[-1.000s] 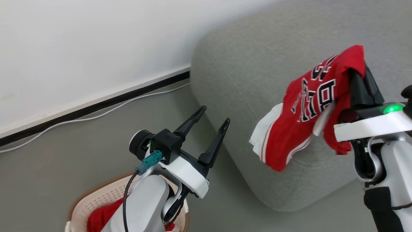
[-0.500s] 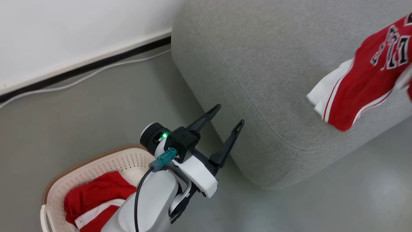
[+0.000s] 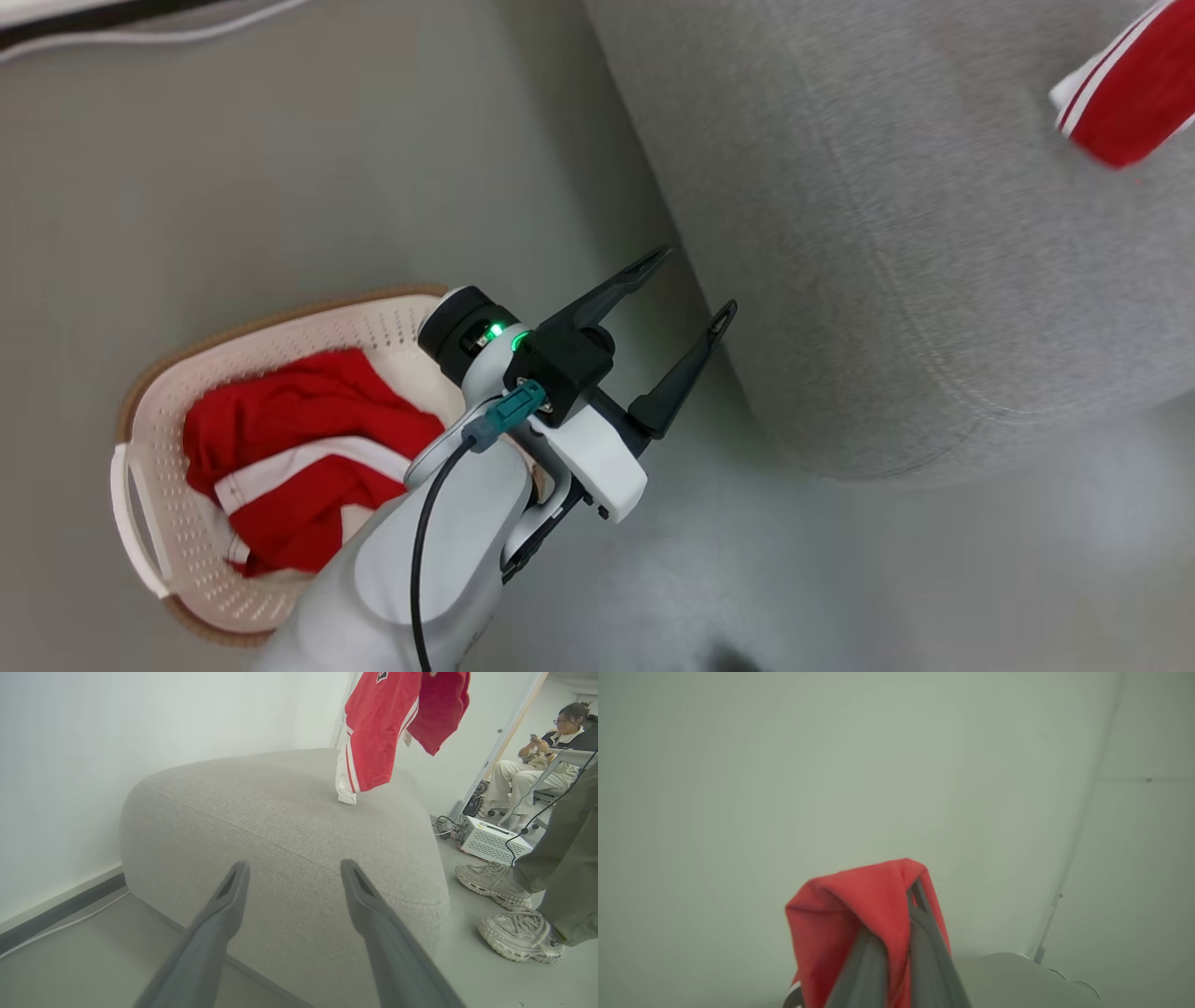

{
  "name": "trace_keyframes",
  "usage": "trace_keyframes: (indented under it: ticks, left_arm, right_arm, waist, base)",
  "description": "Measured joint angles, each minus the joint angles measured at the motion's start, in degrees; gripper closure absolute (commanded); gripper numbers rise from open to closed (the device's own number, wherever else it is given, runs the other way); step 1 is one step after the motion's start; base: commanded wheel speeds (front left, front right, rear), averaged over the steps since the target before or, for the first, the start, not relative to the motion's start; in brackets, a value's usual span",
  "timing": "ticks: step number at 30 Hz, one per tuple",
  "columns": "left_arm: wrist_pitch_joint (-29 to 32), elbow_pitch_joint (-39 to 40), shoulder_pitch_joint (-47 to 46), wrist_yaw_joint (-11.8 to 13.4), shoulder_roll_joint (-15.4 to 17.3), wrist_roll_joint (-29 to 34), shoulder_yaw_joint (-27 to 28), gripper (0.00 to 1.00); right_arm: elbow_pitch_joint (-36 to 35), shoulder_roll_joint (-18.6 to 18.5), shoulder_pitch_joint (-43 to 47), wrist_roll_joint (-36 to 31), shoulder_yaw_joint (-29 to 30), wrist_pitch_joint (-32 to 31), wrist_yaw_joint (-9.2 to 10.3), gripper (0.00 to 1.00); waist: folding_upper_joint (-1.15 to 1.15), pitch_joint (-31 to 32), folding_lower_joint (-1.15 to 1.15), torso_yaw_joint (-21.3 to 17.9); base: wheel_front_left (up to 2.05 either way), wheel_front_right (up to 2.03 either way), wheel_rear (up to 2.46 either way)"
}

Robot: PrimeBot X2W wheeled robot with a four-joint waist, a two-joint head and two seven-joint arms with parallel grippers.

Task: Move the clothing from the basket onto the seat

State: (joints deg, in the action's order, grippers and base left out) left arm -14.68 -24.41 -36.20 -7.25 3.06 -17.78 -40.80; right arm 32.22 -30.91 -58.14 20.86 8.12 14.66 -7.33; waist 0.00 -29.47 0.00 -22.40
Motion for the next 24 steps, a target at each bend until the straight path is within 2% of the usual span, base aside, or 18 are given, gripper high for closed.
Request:
trace_keyframes:
  ticks: [11, 14, 18, 24]
  left_arm:
    - [0.0, -0.2, -3.1, 0.0, 0.0, 0.2, -1.5, 0.00]
    - [0.0, -0.1, -3.1, 0.0, 0.0, 0.1, -1.7, 0.00]
    - [0.0, 0.3, -3.1, 0.0, 0.0, 0.0, -1.8, 0.00]
    - [0.0, 0.6, -3.1, 0.1, 0.0, -0.4, -1.7, 0.00]
  right_arm:
    - [15.8, -3.1, -13.9, -2.8, 9.5, 0.0, 0.00, 1.00]
    - [18.3, -2.6, -15.2, -2.8, 9.2, 0.0, 0.00, 1.00]
    - [22.4, 0.6, -14.5, -1.6, 7.4, 0.0, 0.00, 1.00]
    - [25.1, 3.1, -6.9, 0.8, 4.4, 0.0, 0.00, 1.00]
  waist:
    - [0.00, -8.7, 0.00, 6.5]
    - [0.00, -10.4, 0.00, 8.2]
    - [0.00, -11.9, 0.00, 9.8]
    - [0.00, -11.5, 0.00, 9.8]
  base:
    - [0.00, 0.00, 0.00]
    - [0.00, 0.00, 0.00]
    - [0.00, 0.00, 0.00]
    - [0.00, 0.00, 0.00]
